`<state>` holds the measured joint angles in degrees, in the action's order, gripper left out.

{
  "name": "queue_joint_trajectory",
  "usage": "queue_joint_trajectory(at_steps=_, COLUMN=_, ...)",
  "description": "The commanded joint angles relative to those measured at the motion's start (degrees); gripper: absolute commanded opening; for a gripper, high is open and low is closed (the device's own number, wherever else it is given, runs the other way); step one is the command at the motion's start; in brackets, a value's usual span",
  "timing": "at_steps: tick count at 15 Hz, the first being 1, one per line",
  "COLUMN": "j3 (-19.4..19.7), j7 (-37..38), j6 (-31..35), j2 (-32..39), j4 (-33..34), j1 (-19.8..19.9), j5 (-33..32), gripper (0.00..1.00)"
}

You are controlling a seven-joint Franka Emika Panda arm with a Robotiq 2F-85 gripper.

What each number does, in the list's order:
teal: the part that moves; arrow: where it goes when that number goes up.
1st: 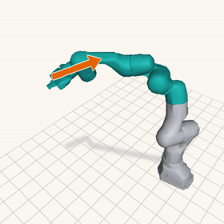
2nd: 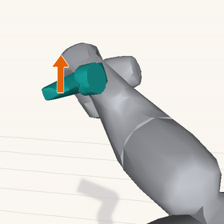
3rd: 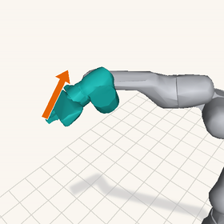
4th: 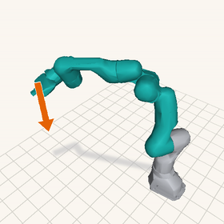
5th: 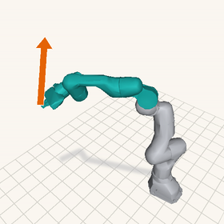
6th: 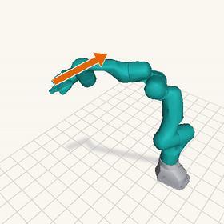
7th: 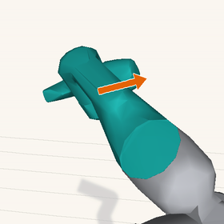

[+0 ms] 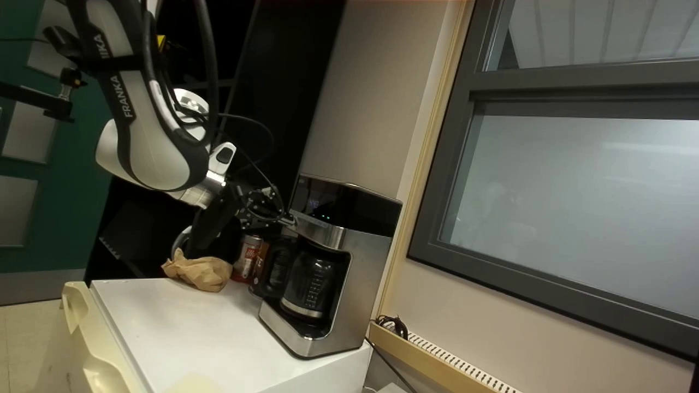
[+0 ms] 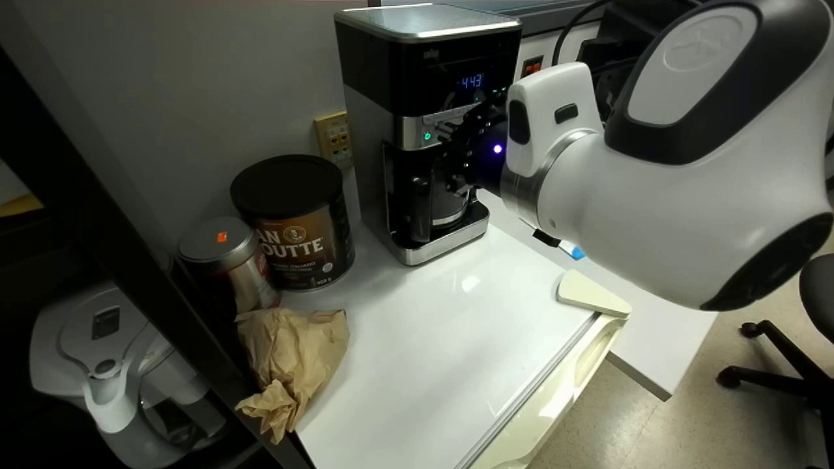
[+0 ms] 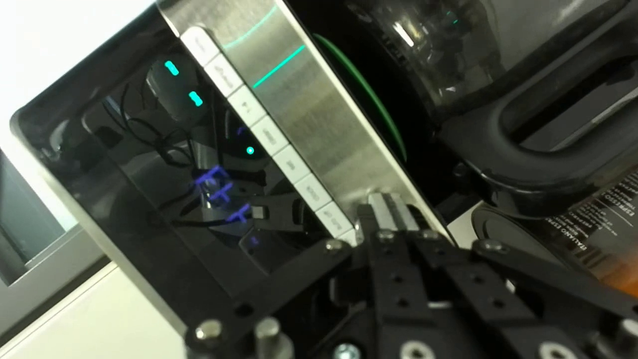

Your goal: Press the button on the left side of the coffee machine

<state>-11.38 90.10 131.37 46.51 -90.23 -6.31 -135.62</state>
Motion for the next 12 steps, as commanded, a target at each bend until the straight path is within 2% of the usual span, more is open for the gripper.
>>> queue_joint_trajectory(at_steps=1, j3=-0.4, j7=1.2, j6=5.1, j2=-7.0, j4=-7.6, j1=2.8, j5=0.4, gripper=0.0)
queue_joint_trajectory(at_steps=6, j3=-0.9, j7=0.1, j6=16.3, j2=-14.2, j4=-14.7, j1=6.9, j5=3.0, gripper=0.0)
queue_joint_trajectory(at_steps=12, j3=0.6, j7=-5.3, j6=32.1, j2=-21.0, j4=-21.8, j1=10.3, j5=12.2, gripper=0.0)
